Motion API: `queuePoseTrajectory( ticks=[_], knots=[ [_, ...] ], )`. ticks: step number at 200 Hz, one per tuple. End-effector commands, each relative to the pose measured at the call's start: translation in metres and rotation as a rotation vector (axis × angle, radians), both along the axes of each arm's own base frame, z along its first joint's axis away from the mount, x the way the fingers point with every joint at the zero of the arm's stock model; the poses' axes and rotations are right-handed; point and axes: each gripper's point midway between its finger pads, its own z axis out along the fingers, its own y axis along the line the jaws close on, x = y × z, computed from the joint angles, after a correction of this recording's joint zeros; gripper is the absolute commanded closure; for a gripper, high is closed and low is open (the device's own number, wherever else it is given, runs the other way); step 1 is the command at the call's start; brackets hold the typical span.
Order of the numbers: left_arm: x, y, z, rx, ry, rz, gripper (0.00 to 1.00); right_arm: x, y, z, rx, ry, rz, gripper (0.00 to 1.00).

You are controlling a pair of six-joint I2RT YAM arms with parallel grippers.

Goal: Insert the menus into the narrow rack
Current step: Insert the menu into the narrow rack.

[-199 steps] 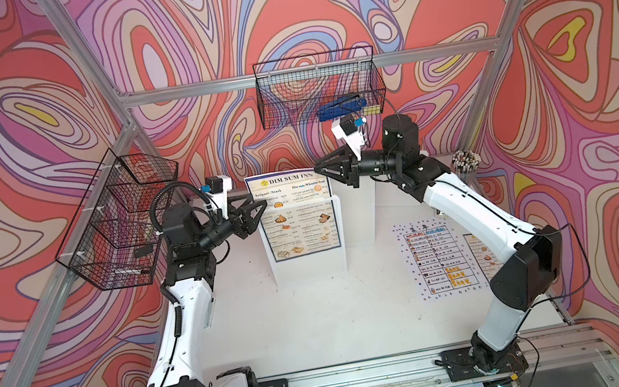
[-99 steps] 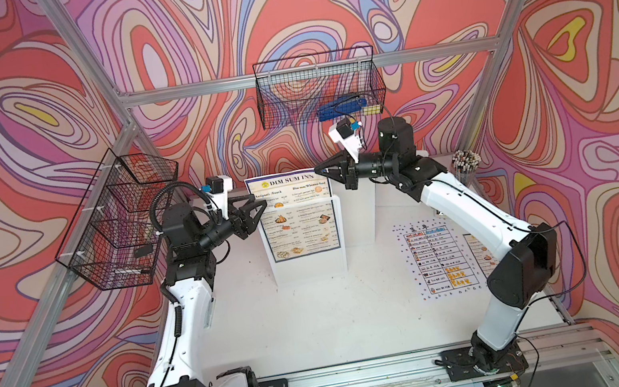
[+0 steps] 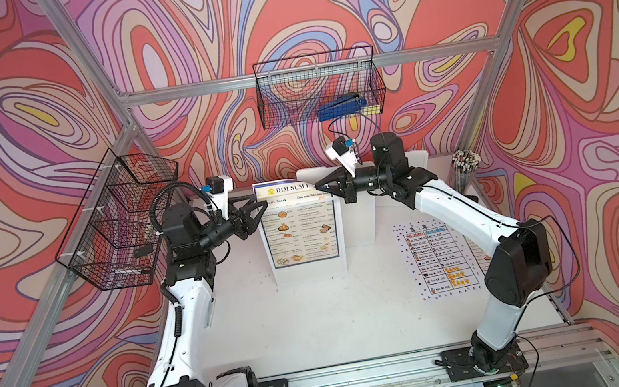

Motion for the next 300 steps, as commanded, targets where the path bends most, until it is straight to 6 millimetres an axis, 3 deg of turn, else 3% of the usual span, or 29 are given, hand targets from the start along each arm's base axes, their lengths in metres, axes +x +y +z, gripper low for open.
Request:
queuePoseTrajectory(
  ticks=[1, 38, 80, 147, 253, 279, 300],
  knots=[
    [-0.007, -0.002, 0.013, -0.002, -0.046, -0.023, 0.45, -0.023, -0.003, 0.018, 0.038, -0.063, 0.057, 1.0],
    [-0.006, -0.002, 0.014, -0.006, -0.046, -0.023, 0.45, -0.045, -0.007, 0.029, 0.094, -0.098, 0.11, 1.0],
    [-0.008, -0.003, 0.014, -0.004, -0.05, -0.024, 0.45, -0.037, -0.006, 0.041, 0.104, -0.072, 0.079, 1.0],
    [-0.008, -0.003, 0.014, -0.006, -0.05, -0.03, 0.45, -0.015, -0.004, 0.005, 0.047, 0.008, 0.005, 1.0],
    [-0.009, -0.004, 0.014, -0.007, -0.052, -0.034, 0.45, -0.007, -0.008, -0.022, 0.008, 0.05, -0.065, 1.0],
    [-0.01, -0.004, 0.015, -0.008, -0.054, -0.034, 0.45, -0.003, -0.011, -0.016, 0.007, 0.042, -0.096, 1.0],
    [-0.01, -0.004, 0.016, -0.007, -0.057, -0.034, 0.45, 0.004, -0.016, 0.004, 0.014, 0.018, -0.16, 0.81]
  ],
)
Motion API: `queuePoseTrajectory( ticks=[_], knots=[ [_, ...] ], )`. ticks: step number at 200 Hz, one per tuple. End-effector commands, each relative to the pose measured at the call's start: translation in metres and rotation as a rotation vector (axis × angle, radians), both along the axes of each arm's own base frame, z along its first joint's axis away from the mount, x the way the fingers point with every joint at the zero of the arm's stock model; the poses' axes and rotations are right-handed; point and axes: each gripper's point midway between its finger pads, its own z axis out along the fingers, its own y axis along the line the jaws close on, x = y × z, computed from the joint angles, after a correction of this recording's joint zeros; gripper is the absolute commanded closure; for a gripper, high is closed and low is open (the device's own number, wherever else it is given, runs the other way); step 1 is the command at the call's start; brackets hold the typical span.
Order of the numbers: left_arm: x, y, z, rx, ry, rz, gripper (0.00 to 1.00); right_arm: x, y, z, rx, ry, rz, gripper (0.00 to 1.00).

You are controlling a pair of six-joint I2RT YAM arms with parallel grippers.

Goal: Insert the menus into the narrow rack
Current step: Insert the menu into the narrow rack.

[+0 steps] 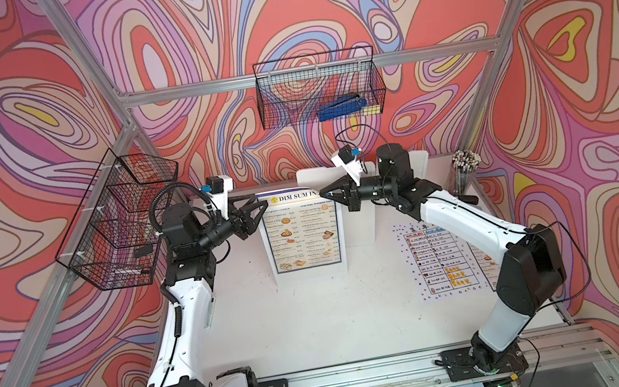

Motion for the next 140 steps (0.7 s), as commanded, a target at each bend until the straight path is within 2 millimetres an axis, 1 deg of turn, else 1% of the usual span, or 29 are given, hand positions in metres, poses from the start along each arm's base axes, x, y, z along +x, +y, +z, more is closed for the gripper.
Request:
queuePoseTrajectory(
  ticks=[1, 16, 25, 35, 43, 57, 69, 84, 96, 98, 99, 102, 111, 128, 140],
  knots=[
    [-0.008, -0.002, 0.013, -0.004, -0.046, -0.019, 0.45, 0.011, -0.007, 0.015, -0.009, -0.004, -0.098, 0.8],
    [-0.009, -0.002, 0.014, -0.005, -0.048, -0.02, 0.45, 0.018, -0.014, 0.033, -0.003, -0.017, -0.169, 0.69],
    [-0.009, -0.002, 0.013, -0.006, -0.048, -0.019, 0.45, 0.021, -0.018, 0.045, 0.004, -0.02, -0.217, 0.65],
    [-0.009, -0.002, 0.013, -0.006, -0.049, -0.02, 0.45, 0.024, -0.022, 0.056, 0.013, -0.02, -0.266, 0.65],
    [-0.009, -0.002, 0.014, -0.008, -0.048, -0.021, 0.45, 0.025, -0.021, 0.064, 0.018, -0.023, -0.297, 0.64],
    [-0.009, -0.002, 0.013, -0.008, -0.048, -0.021, 0.45, 0.023, -0.014, 0.073, 0.001, -0.039, -0.345, 0.64],
    [-0.009, -0.002, 0.014, -0.008, -0.05, -0.022, 0.45, 0.022, -0.003, 0.076, -0.027, -0.05, -0.387, 0.65],
    [-0.009, -0.002, 0.014, -0.007, -0.051, -0.019, 0.45, 0.023, 0.016, 0.071, -0.079, -0.048, -0.443, 0.67],
    [-0.01, -0.002, 0.014, -0.007, -0.052, -0.016, 0.45, 0.026, 0.031, 0.061, -0.139, -0.049, -0.486, 0.68],
    [-0.01, -0.002, 0.014, -0.007, -0.053, -0.017, 0.45, 0.025, 0.032, 0.063, -0.143, -0.054, -0.497, 0.69],
    [-0.01, -0.002, 0.014, -0.007, -0.053, -0.017, 0.45, 0.027, 0.035, 0.057, -0.156, -0.049, -0.499, 0.69],
    [-0.009, -0.002, 0.014, -0.007, -0.052, -0.016, 0.45, 0.03, 0.04, 0.05, -0.177, -0.045, -0.51, 0.69],
    [-0.01, -0.002, 0.015, -0.008, -0.054, -0.017, 0.45, 0.03, 0.053, 0.038, -0.224, -0.047, -0.526, 0.69],
    [-0.01, -0.002, 0.014, -0.007, -0.054, -0.016, 0.45, 0.033, 0.069, 0.025, -0.279, -0.054, -0.556, 0.69],
    [-0.01, -0.002, 0.015, -0.008, -0.057, -0.018, 0.45, 0.036, 0.076, 0.016, -0.303, -0.049, -0.564, 0.69]
  ],
)
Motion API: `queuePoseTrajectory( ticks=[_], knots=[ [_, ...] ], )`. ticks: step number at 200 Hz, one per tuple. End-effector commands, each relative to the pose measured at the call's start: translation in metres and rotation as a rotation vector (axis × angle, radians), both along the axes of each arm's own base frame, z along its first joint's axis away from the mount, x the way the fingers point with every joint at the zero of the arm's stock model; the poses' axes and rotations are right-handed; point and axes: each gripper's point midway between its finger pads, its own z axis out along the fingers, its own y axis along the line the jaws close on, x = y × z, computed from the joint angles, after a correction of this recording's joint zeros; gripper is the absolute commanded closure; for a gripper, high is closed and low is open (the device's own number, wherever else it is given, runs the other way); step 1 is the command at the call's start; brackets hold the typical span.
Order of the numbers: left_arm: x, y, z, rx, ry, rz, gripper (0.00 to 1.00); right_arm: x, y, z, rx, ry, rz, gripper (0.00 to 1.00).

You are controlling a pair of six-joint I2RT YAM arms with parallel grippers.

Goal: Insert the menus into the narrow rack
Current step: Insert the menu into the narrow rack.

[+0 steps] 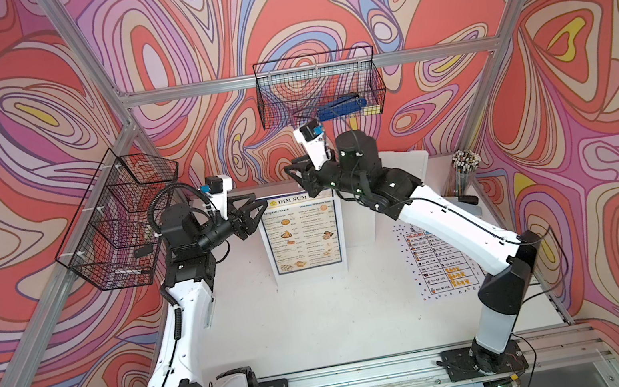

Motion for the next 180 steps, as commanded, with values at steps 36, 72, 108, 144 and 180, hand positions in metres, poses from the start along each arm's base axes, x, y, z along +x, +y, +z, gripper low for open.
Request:
queuePoseTrajectory(
  ticks=[36, 72, 108, 144, 180],
  knots=[
    [-0.008, -0.002, 0.01, -0.003, -0.048, -0.014, 0.45, 0.024, 0.007, -0.09, -0.24, 0.117, -0.171, 0.69],
    [-0.009, -0.002, 0.011, -0.006, -0.049, -0.02, 0.45, 0.02, 0.01, -0.107, -0.271, 0.131, -0.175, 0.7],
    [-0.01, -0.003, 0.011, -0.007, -0.051, -0.021, 0.45, 0.014, 0.008, -0.102, -0.255, 0.122, -0.181, 0.69],
    [-0.01, -0.002, 0.012, -0.012, -0.054, -0.018, 0.45, 0.007, -0.004, -0.085, -0.227, 0.1, -0.206, 0.7],
    [-0.003, 0.015, 0.029, -0.085, -0.042, 0.142, 0.35, -0.027, -0.038, -0.029, -0.101, -0.005, -0.184, 0.66]
  ],
)
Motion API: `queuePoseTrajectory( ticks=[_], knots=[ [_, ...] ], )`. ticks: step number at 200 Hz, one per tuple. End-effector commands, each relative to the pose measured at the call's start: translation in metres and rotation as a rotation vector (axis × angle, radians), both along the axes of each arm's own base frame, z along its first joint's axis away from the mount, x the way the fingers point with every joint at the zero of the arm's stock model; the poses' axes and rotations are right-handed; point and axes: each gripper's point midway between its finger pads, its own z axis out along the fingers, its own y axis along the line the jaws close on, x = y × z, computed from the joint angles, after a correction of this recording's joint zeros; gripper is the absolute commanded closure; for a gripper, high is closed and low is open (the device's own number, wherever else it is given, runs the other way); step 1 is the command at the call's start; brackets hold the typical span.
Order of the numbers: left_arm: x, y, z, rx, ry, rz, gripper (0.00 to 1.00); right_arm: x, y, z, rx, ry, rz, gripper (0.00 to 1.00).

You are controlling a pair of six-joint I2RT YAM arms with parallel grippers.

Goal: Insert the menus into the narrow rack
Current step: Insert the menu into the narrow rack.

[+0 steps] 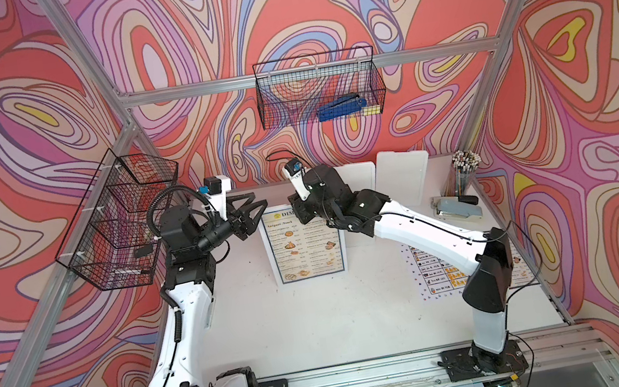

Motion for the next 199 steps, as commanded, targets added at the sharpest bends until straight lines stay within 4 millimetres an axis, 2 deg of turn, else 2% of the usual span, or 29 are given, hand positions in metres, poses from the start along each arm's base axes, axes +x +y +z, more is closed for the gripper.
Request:
queuePoseTrajectory(
  ticks=[1, 9, 16, 18, 20, 22, 36, 43, 64, 88, 99, 120, 135, 146, 174, 199],
  knots=[
    [0.001, 0.016, 0.023, -0.074, -0.015, 0.143, 0.33, -0.027, -0.027, 0.07, 0.131, -0.129, 0.012, 0.66],
    [0.003, 0.031, 0.03, -0.116, 0.017, 0.256, 0.2, -0.038, -0.037, 0.084, 0.167, -0.158, 0.022, 0.65],
    [0.0, 0.04, 0.035, -0.154, 0.024, 0.328, 0.18, -0.046, -0.046, 0.092, 0.188, -0.185, 0.025, 0.63],
    [-0.001, 0.044, 0.037, -0.165, 0.022, 0.351, 0.14, -0.048, -0.049, 0.093, 0.193, -0.191, 0.023, 0.63],
    [-0.002, 0.047, 0.038, -0.175, 0.02, 0.372, 0.04, -0.05, -0.052, 0.094, 0.197, -0.195, 0.02, 0.63],
    [-0.004, 0.05, 0.039, -0.184, 0.017, 0.39, 0.01, -0.052, -0.055, 0.096, 0.2, -0.202, 0.017, 0.62],
    [-0.019, 0.07, 0.038, -0.25, -0.003, 0.523, 0.01, -0.057, -0.076, 0.098, 0.2, -0.227, -0.036, 0.61],
    [-0.027, 0.074, 0.031, -0.27, -0.031, 0.55, 0.01, -0.057, -0.085, 0.096, 0.195, -0.235, -0.07, 0.61],
    [-0.04, 0.071, 0.016, -0.295, 0.007, 0.542, 0.0, -0.047, -0.101, 0.088, 0.184, -0.245, -0.142, 0.6],
    [-0.032, 0.049, -0.003, -0.312, 0.154, 0.402, 0.03, -0.029, -0.092, 0.072, 0.138, -0.221, -0.177, 0.61],
    [-0.026, 0.045, -0.017, -0.309, 0.223, 0.382, 0.04, -0.021, -0.083, 0.059, 0.113, -0.2, -0.173, 0.61],
    [-0.019, 0.05, -0.062, -0.251, 0.361, 0.434, 0.05, -0.006, -0.068, 0.03, 0.064, -0.153, -0.175, 0.6],
    [-0.021, 0.055, -0.098, -0.21, 0.408, 0.471, 0.05, 0.002, -0.057, 0.011, 0.038, -0.119, -0.163, 0.61],
    [-0.024, 0.059, -0.116, -0.191, 0.432, 0.506, 0.05, 0.005, -0.052, 0.002, 0.027, -0.099, -0.154, 0.61],
    [-0.036, 0.069, -0.135, -0.167, 0.456, 0.578, 0.05, 0.007, -0.054, -0.003, 0.032, -0.085, -0.154, 0.6],
    [-0.043, 0.068, -0.14, -0.176, 0.446, 0.574, 0.04, -0.002, -0.07, 0.01, 0.065, -0.107, -0.167, 0.6]
  ],
)
